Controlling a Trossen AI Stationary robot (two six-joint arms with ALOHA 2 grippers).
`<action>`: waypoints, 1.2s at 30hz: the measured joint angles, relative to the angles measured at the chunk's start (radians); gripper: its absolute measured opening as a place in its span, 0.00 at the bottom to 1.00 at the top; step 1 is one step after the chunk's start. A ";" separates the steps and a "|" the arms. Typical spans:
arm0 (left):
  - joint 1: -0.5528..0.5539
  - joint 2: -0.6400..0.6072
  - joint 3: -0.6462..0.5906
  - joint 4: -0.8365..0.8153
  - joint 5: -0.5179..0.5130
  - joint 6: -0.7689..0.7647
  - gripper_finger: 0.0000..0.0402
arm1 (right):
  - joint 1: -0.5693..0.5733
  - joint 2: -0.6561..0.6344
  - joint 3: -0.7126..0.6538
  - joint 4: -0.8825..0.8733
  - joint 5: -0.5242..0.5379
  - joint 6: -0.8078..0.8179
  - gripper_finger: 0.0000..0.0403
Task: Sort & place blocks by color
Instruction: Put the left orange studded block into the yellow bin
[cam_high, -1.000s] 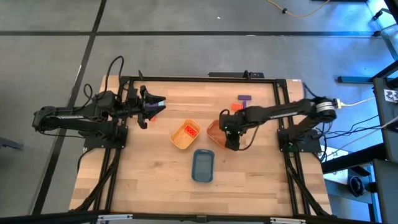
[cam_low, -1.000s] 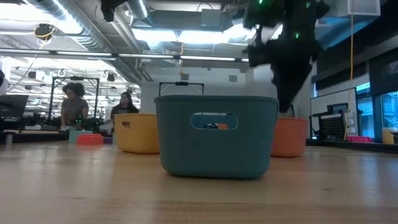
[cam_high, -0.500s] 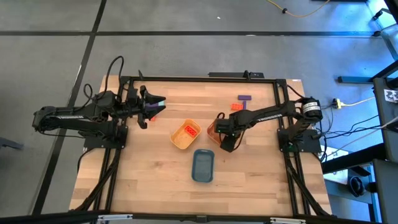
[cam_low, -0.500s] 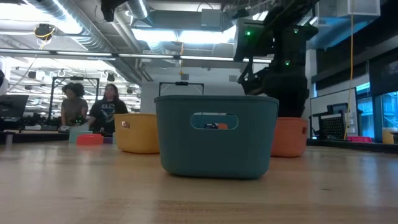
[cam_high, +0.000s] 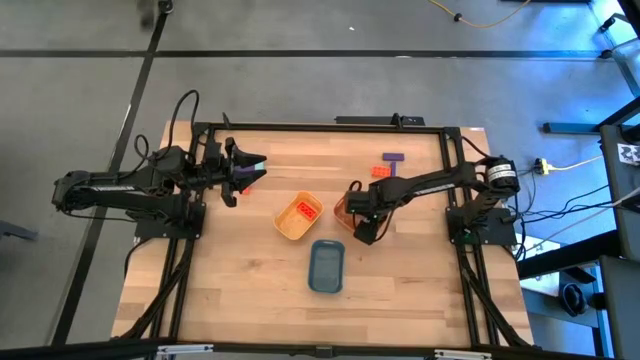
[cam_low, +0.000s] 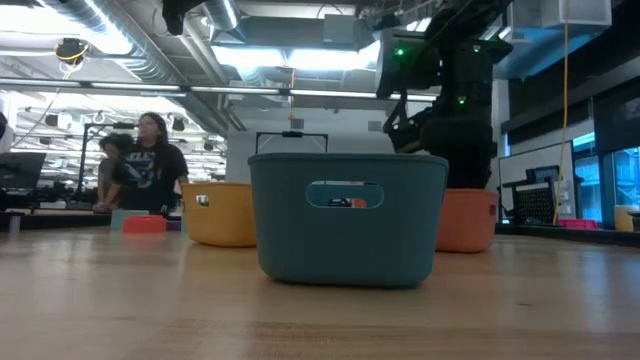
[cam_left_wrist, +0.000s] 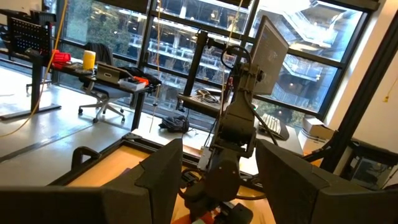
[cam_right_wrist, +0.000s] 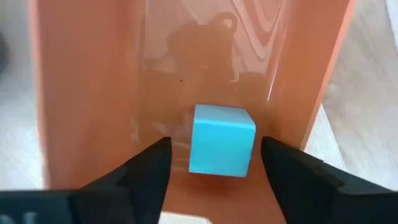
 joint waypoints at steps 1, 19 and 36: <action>0.000 0.000 0.000 0.000 0.000 0.000 0.49 | -0.001 -0.003 0.003 -0.007 0.001 -0.001 0.66; 0.000 0.000 0.000 -0.001 0.000 0.002 0.49 | 0.000 -0.436 -0.096 -0.016 0.098 -0.061 0.78; 0.000 0.000 0.000 -0.004 -0.019 0.002 0.49 | 0.000 -0.825 -0.505 1.225 0.082 -0.118 0.78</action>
